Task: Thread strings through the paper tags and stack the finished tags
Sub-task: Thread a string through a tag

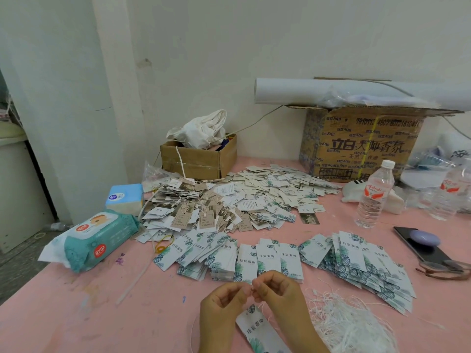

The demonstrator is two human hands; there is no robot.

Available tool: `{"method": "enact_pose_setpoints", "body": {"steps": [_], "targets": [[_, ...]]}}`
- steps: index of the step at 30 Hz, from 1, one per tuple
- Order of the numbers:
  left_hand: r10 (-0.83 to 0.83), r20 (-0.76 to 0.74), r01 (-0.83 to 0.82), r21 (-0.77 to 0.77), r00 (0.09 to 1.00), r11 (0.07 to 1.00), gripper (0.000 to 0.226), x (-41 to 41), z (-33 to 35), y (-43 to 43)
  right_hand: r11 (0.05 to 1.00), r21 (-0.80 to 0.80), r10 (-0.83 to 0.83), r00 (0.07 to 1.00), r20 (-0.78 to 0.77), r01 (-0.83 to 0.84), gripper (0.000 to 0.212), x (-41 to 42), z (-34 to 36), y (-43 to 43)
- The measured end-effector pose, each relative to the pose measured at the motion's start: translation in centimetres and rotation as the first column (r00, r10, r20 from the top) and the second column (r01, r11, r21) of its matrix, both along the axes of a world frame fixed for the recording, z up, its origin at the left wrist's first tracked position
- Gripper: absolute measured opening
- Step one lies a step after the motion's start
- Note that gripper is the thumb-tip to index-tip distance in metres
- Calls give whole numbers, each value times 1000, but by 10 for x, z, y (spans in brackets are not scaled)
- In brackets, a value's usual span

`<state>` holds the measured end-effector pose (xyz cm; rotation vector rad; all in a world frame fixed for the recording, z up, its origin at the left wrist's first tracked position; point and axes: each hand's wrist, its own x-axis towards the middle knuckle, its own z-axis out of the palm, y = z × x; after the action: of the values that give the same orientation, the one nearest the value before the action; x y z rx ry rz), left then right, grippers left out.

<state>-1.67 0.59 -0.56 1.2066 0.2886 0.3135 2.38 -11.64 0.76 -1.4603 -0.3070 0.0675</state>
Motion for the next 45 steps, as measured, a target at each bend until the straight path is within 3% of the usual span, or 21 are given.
{"method": "enact_pose_setpoints", "body": {"steps": [7, 10, 31, 45], "targets": [[-17, 1, 17, -10, 1000, 1000, 3, -2, 3, -1, 1000, 27, 0, 1000, -9, 0, 23, -2, 3, 1], [-15, 14, 15, 31, 1000, 999, 11, -3, 2, -1, 1000, 19, -8, 1000, 3, 8, 23, -3, 4, 1], [11, 13, -11, 35, 1000, 999, 4, -2, 3, -1, 999, -16, -27, 999, 34, 28, 25, -2, -1, 2], [0, 23, -2, 62, 1000, 998, 12, -5, 5, -1, 999, -16, -34, 998, 52, 35, 22, -3, 2, 2]]}}
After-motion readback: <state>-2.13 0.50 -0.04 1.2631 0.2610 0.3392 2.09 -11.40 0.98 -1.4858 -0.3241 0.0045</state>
